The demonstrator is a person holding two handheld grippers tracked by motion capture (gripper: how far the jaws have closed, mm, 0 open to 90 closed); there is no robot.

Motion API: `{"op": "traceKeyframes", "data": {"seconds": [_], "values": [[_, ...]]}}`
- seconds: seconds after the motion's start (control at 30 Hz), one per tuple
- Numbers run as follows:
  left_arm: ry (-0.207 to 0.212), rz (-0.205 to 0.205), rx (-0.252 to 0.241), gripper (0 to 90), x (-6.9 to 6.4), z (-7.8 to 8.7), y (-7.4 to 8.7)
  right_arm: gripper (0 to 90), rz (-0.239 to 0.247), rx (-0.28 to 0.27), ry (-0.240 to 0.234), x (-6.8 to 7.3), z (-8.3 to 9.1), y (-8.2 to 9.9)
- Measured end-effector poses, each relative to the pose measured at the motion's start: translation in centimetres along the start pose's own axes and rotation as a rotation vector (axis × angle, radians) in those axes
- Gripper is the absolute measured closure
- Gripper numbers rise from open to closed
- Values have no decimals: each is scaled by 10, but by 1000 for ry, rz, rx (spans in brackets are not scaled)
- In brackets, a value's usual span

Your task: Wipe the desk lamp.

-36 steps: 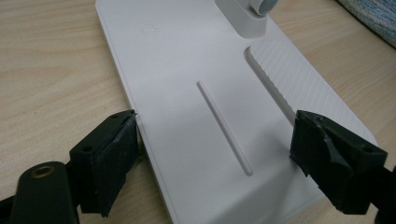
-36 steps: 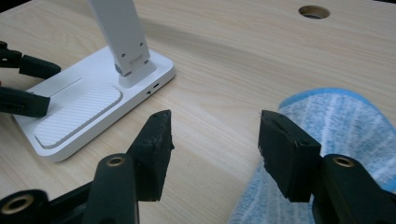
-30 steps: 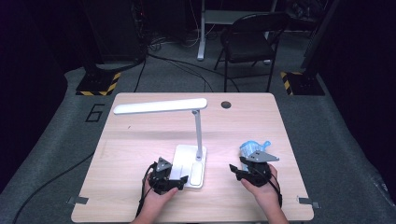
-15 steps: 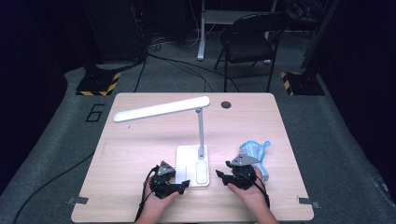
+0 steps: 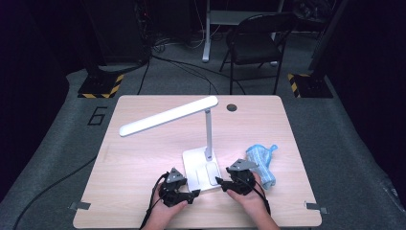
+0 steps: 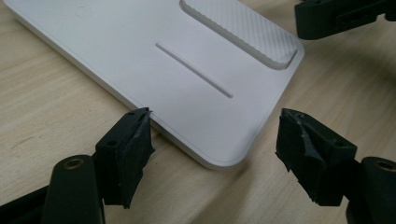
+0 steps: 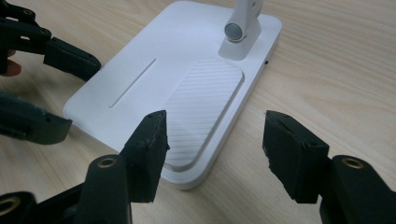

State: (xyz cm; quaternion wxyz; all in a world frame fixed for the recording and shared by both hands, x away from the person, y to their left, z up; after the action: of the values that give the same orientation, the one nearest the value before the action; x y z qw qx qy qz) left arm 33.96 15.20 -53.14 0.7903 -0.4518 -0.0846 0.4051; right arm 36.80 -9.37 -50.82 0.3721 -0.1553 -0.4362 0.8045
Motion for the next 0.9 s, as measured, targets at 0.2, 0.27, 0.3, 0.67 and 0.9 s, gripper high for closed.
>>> {"op": "traceKeyframes", "data": {"seconds": [0.2,0.27,0.3,0.67,0.9], "values": [[11,-2,8,275,0,1,0,371,-10,9,2,4,-9,-1],[6,-2,8,276,1,2,0,367,0,9,0,4,-12,-2],[4,-11,9,275,2,2,0,366,-14,12,4,6,-13,-2],[-29,-6,-11,276,12,11,-1,346,5,31,6,13,-27,-6],[-54,34,-36,276,18,16,-1,339,-8,32,10,11,-30,-6]]}}
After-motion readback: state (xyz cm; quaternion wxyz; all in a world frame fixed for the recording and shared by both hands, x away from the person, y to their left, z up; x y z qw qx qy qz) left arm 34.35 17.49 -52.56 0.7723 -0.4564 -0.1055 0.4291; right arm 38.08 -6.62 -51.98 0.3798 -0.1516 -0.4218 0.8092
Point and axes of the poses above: each handheld gripper's, and its own axes: z roughly backward along the jaws, y roughly out of its underside, x roughly to its left, the point moved 1 cm from there along -z, roughly forward along the jaws, and after that the axes turned 4 degrees about -x, right-handed, at the moved point
